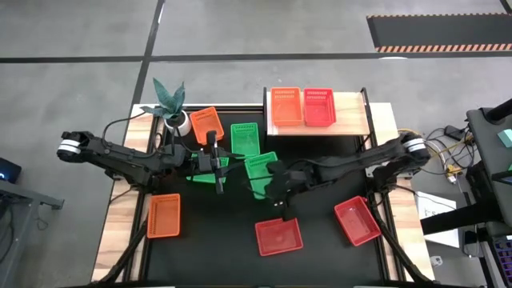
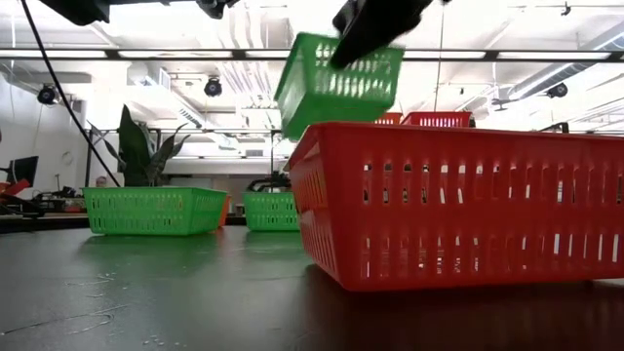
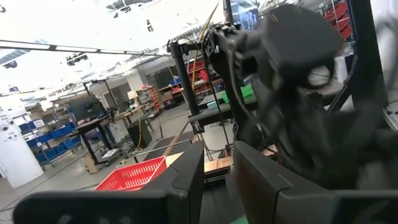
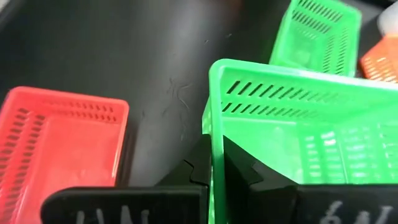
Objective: Stack baskets on shelf by color
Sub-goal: Put the bottom right green bin on the shelf
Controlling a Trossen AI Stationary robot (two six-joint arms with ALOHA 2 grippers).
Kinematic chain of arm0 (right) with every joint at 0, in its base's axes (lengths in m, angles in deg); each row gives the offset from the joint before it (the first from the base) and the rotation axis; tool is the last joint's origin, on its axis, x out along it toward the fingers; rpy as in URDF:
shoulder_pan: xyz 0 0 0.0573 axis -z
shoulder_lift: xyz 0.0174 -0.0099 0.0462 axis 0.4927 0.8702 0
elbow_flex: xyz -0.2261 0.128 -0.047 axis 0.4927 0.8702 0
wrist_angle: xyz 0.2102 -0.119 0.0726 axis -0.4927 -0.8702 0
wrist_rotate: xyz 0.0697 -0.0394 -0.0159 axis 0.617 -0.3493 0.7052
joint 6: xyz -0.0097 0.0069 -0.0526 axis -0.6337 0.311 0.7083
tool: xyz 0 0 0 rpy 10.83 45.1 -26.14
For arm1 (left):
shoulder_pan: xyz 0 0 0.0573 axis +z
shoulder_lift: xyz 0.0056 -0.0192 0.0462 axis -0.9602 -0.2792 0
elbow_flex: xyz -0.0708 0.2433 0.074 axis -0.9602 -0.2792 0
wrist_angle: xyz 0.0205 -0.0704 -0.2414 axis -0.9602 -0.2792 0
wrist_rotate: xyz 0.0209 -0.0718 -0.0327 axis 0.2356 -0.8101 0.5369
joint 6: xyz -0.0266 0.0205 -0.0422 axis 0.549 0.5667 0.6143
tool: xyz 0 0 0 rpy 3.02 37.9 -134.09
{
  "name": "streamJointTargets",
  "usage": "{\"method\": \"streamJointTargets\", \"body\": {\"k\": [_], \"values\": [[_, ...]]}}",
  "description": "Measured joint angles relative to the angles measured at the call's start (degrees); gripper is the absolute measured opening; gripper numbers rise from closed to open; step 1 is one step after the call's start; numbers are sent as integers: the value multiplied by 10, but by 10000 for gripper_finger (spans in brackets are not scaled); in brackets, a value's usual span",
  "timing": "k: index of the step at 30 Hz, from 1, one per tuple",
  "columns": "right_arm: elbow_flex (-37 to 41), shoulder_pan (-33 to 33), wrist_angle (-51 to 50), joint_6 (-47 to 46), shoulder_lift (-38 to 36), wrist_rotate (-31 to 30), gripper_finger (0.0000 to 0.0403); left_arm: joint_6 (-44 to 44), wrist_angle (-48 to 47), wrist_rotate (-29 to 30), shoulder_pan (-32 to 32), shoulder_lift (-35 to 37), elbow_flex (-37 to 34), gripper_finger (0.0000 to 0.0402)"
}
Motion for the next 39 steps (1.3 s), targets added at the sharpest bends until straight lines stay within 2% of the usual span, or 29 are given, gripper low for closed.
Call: {"method": "streamJointTargets", "body": {"k": [5,14,19,26,30,34,39], "values": [[0,1,-53,42,-74,-4,9,0,0,0,0,0,0,70],[1,15,-151,135,-203,-127,9,0,0,0,0,0,0,70],[2,64,-211,134,-260,-142,9,0,0,0,0,0,0,70],[18,154,-234,153,-329,-126,8,0,0,0,1,0,0,70],[37,204,-237,175,-371,-74,8,-1,0,0,1,0,0,70],[55,251,-239,179,-406,-64,8,-1,0,0,1,0,0,70],[85,299,-237,195,-443,-9,8,-2,0,0,1,0,0,70]]}}
